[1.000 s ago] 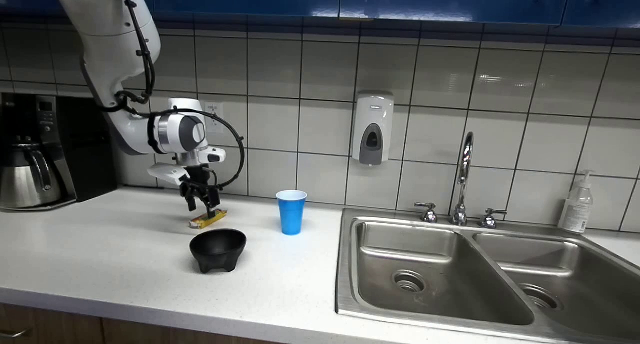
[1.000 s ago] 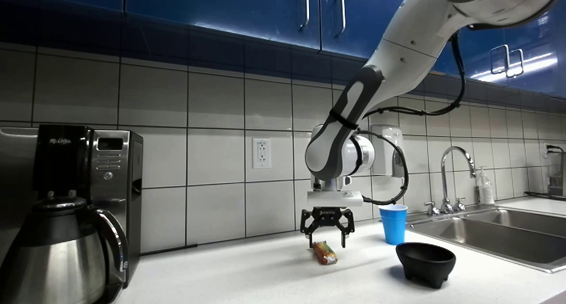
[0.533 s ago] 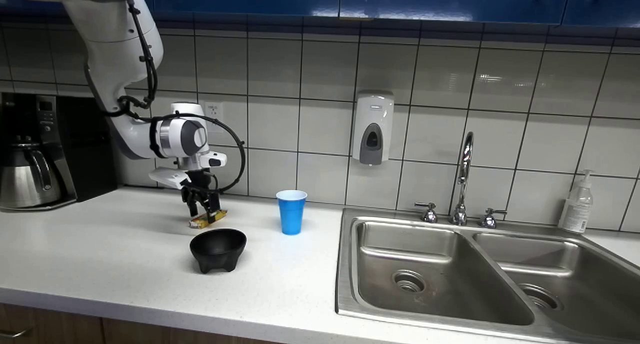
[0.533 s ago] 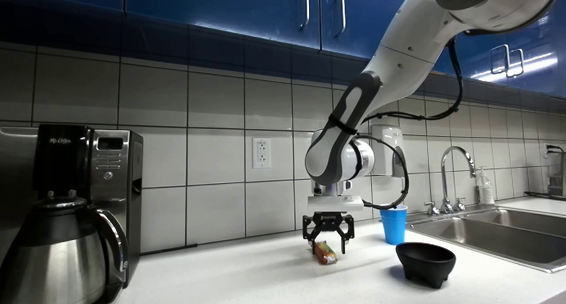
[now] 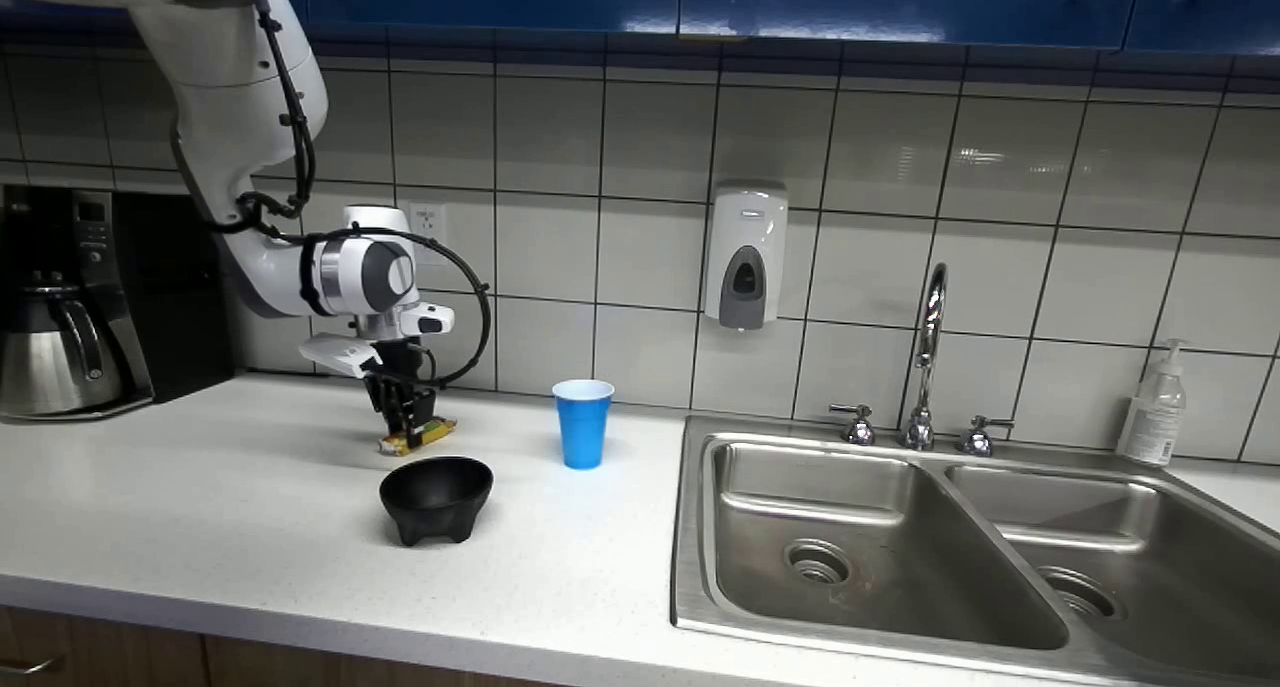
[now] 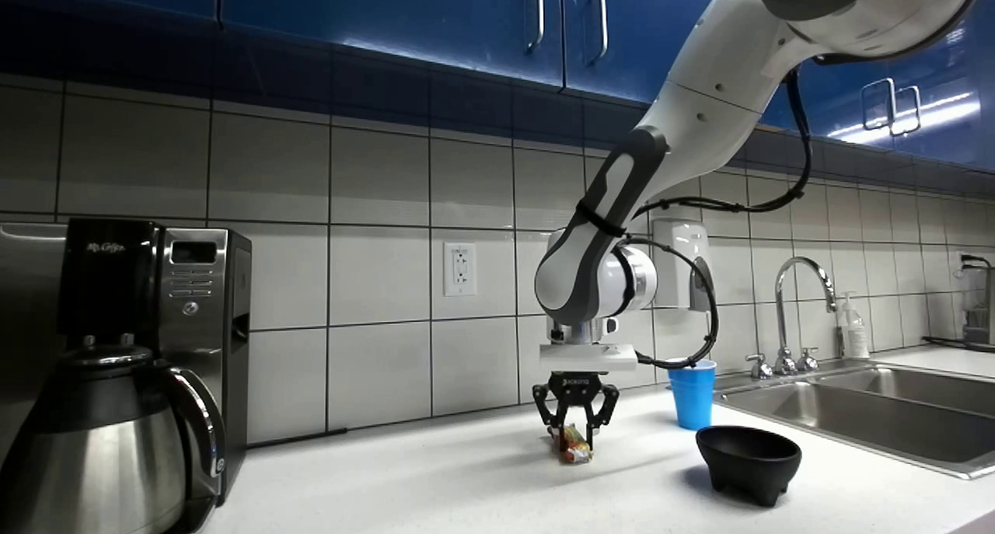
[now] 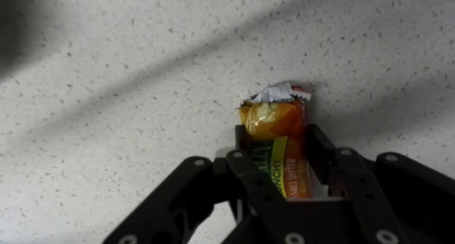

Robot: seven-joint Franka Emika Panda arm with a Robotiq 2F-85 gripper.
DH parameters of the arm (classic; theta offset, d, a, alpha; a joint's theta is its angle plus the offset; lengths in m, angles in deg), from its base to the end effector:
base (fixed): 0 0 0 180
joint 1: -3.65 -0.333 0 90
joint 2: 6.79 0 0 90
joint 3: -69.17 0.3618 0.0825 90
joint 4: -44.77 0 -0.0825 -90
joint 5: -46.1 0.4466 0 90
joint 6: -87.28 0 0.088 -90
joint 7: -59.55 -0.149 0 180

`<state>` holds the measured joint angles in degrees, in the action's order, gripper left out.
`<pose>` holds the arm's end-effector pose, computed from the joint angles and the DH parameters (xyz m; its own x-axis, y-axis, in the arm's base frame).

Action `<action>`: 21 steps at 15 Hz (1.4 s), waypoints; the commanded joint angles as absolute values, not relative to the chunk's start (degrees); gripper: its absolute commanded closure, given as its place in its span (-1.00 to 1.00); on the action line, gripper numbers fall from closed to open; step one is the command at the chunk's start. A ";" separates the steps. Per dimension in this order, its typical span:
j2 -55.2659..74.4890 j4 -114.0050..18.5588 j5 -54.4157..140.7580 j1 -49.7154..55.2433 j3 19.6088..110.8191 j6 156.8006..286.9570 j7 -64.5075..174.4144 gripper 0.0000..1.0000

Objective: Put the snack bar in the bowl

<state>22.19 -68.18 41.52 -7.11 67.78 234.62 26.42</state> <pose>0.6803 0.1119 0.1689 0.9351 -0.3369 0.1103 -0.3390 -0.9408 0.0008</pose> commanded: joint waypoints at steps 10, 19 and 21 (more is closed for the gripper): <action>14.05 -74.78 43.75 -7.97 68.12 236.01 30.78 0.64; 5.71 -83.64 44.54 -6.14 68.30 238.78 32.28 0.64; 3.60 -85.94 45.11 -5.21 68.38 239.73 33.29 0.64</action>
